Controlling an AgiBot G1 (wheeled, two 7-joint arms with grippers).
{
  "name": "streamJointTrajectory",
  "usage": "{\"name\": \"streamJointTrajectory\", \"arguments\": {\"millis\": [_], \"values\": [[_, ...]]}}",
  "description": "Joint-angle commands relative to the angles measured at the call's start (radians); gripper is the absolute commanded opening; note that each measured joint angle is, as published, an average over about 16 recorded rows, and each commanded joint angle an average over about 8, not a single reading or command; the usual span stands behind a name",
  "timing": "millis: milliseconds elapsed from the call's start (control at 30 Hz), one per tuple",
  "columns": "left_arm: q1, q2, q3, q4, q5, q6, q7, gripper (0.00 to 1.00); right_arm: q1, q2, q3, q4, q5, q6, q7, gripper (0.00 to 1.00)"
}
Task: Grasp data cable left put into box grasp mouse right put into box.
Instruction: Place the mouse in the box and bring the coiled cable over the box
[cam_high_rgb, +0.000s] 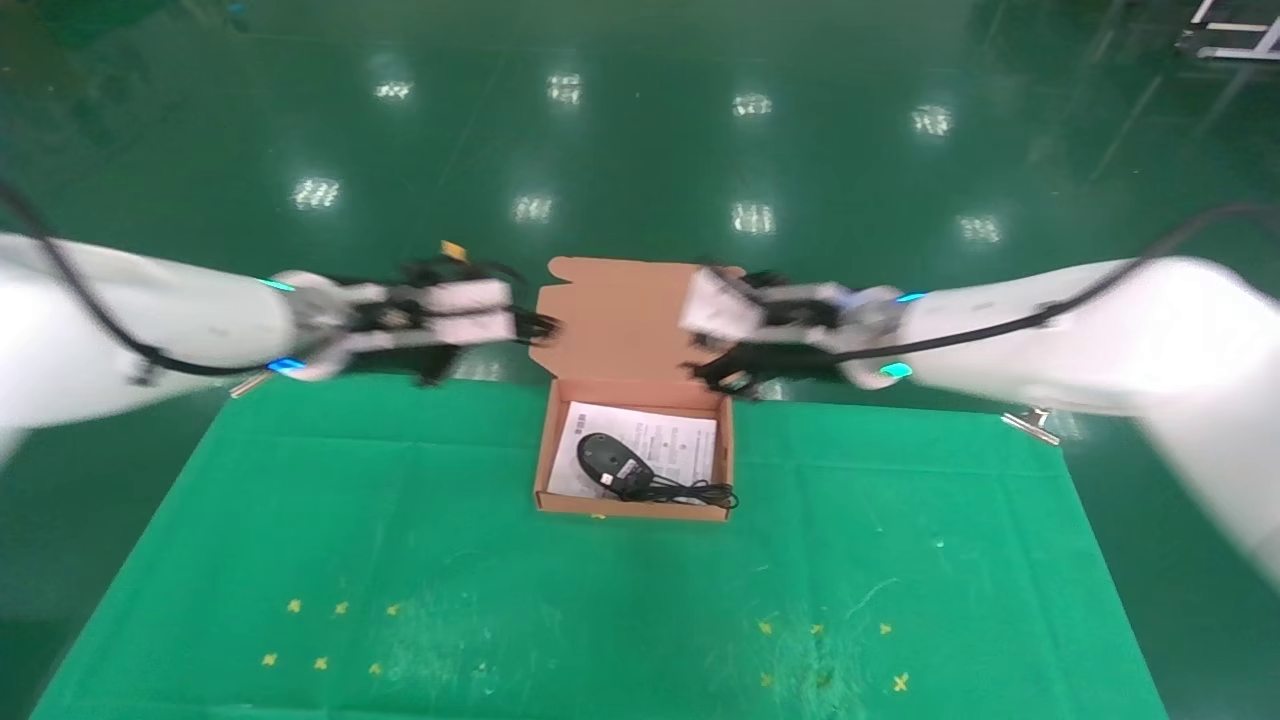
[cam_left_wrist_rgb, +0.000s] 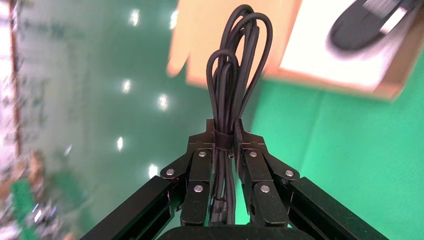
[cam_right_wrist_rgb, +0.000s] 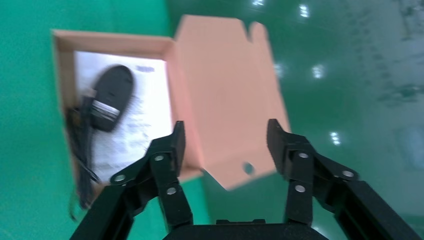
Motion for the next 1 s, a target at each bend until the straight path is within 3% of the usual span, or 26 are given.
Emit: {"name": "streamJointTrajectory", "arguments": {"millis": [33, 367, 567, 833, 1000], "values": [[0.012, 0.025, 0.001, 0.022, -0.034, -0.029, 0.030, 0.00, 0.008, 0.036, 0.007, 0.026, 0.003, 0.001, 0.013, 1.00], [0.070, 0.189, 0.018, 0.258, -0.212, -0.157, 0.300, 0.00, 0.005, 0.203, -0.005, 0.186, -0.047, 0.003, 0.143, 1.00], [0.075, 0.236, 0.047, 0.362, -0.307, -0.222, 0.448, 0.02, -0.002, 0.274, -0.019, 0.293, -0.086, 0.004, 0.235, 1.00], [0.070, 0.252, 0.098, 0.399, -0.379, -0.247, 0.538, 0.99, -0.006, 0.312, -0.030, 0.362, -0.120, 0.009, 0.291, 1.00], [0.068, 0.251, 0.100, 0.397, -0.380, -0.248, 0.535, 1.00, -0.006, 0.311, -0.031, 0.363, -0.122, 0.011, 0.290, 1.00]]}}
